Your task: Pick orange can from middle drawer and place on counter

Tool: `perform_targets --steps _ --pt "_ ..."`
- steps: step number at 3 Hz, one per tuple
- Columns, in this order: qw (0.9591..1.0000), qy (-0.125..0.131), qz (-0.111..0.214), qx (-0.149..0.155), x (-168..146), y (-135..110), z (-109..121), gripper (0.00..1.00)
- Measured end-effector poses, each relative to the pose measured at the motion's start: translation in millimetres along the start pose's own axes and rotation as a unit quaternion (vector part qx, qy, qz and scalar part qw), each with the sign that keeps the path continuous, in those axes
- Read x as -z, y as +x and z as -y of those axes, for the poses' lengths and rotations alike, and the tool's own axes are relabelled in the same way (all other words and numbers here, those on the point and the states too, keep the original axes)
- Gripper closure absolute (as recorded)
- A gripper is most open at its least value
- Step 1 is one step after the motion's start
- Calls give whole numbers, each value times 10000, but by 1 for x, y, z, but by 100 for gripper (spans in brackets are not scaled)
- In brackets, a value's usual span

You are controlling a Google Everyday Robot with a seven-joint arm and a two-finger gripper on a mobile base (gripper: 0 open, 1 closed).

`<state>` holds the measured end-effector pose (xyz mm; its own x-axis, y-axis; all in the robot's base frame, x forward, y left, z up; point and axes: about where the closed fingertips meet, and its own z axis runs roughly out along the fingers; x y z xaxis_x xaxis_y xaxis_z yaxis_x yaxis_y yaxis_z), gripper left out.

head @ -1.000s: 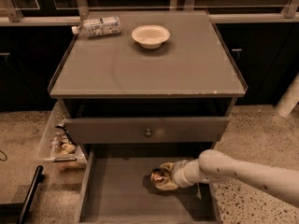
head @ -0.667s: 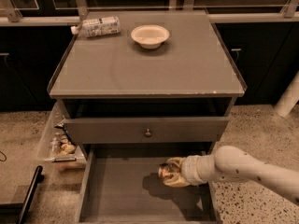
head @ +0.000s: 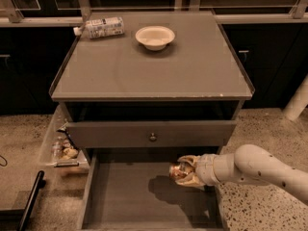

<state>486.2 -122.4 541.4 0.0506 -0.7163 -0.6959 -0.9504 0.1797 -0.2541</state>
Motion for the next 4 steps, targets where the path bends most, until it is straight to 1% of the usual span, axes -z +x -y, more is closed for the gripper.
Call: perform_targets --steps 1,2,3,4 --pt "9996 96 -71 265 14 -22 1 100" --pt "9962 160 -151 845 43 -74 7 100" --pt "9894 326 -242 1392 94 -131 30 100" --pt "9822 498 -145 1805 153 -180 61 100"
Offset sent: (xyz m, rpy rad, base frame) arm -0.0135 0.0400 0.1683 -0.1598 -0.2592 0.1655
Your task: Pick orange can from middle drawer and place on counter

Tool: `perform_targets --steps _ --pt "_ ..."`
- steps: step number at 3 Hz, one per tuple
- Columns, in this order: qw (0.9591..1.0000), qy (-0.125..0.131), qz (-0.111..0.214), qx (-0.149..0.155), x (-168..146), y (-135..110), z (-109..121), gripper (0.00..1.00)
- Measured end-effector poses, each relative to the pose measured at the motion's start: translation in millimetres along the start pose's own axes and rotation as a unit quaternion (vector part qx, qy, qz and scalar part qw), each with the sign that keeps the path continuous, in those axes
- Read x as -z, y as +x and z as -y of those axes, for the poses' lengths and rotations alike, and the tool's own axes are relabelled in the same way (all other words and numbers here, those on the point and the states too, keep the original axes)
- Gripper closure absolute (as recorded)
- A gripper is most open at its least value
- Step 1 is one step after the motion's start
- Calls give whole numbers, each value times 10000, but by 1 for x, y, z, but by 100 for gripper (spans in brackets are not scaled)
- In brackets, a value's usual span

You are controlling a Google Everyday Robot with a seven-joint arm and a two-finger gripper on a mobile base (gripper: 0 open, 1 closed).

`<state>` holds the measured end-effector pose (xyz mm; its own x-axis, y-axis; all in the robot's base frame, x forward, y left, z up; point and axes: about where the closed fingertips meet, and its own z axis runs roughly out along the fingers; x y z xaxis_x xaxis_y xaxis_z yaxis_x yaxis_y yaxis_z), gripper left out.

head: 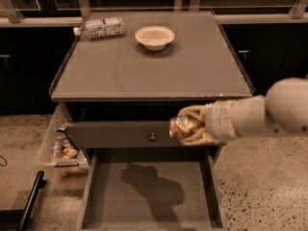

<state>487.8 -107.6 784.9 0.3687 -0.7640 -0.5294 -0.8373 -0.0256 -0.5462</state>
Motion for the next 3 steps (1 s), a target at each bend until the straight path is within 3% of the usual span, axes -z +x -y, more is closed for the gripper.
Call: perform_targets --steps 1,2,3 --pt "9990 270 242 265 48 -16 52 100" --pt "9977 497 256 378 69 -23 77 100" --pt "9977 498 256 378 69 -23 77 100"
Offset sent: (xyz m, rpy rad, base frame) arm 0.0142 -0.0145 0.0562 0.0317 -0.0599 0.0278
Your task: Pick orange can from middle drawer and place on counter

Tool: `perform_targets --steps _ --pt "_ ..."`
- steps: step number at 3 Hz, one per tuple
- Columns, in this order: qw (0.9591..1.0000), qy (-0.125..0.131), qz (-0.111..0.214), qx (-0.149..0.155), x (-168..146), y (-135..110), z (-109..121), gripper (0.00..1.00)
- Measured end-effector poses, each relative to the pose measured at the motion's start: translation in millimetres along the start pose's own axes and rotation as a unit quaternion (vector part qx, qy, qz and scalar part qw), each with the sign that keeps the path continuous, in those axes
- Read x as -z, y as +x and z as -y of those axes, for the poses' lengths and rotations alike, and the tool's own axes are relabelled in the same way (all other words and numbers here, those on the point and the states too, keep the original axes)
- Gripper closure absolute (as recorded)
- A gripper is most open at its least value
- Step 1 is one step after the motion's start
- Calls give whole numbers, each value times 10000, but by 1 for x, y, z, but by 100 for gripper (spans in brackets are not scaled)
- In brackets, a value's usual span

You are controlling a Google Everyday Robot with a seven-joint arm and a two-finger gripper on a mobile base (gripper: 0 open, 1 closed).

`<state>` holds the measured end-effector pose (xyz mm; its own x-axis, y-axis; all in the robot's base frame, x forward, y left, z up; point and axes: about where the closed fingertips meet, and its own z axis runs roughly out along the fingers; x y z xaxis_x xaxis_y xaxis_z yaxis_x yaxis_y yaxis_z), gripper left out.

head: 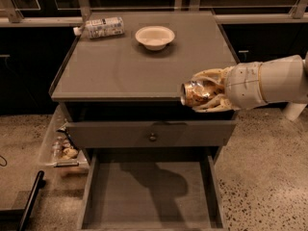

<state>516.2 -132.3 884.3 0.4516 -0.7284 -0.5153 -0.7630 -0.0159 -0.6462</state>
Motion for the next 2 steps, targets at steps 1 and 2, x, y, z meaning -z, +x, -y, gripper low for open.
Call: perform_targets --steps 1,2 --pt "10000 -5 -5 83 -7 6 19 100" --pt "9999 -16 98 81 -24 27 52 100"
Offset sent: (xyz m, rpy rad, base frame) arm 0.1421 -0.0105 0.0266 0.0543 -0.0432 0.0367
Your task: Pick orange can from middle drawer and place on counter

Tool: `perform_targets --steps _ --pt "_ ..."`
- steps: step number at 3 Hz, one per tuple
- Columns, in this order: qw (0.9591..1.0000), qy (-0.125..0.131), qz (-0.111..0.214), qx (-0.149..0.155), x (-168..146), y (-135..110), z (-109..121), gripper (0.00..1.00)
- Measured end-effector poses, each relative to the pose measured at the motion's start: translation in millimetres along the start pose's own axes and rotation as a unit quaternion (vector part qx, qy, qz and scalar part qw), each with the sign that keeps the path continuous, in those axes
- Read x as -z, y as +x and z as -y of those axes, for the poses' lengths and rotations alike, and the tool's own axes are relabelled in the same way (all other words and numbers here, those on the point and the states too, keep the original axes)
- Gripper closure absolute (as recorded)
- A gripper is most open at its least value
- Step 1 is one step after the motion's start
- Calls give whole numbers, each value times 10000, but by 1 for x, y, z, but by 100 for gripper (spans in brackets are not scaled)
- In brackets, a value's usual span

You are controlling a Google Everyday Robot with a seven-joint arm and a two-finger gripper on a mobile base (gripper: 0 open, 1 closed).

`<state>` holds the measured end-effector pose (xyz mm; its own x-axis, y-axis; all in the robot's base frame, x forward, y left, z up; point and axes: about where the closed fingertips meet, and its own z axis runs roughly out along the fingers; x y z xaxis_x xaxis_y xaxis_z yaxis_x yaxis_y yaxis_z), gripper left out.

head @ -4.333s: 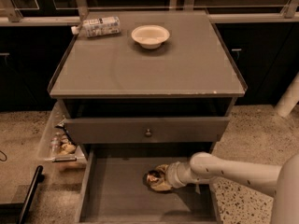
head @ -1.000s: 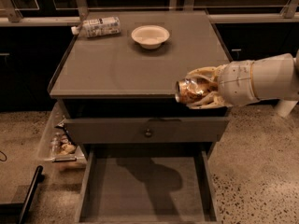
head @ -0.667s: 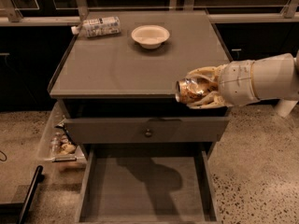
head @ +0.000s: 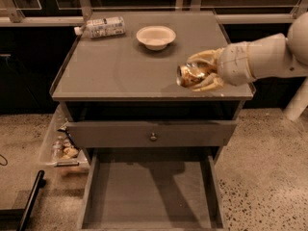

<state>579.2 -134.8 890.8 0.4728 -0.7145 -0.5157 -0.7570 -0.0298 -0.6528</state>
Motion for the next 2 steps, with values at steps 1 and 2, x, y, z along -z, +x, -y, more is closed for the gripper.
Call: perform_targets --steps 1,2 --pt "9996 115 185 -200 -17 30 35 100" --pt "9983 231 276 -448 -30 53 55 100"
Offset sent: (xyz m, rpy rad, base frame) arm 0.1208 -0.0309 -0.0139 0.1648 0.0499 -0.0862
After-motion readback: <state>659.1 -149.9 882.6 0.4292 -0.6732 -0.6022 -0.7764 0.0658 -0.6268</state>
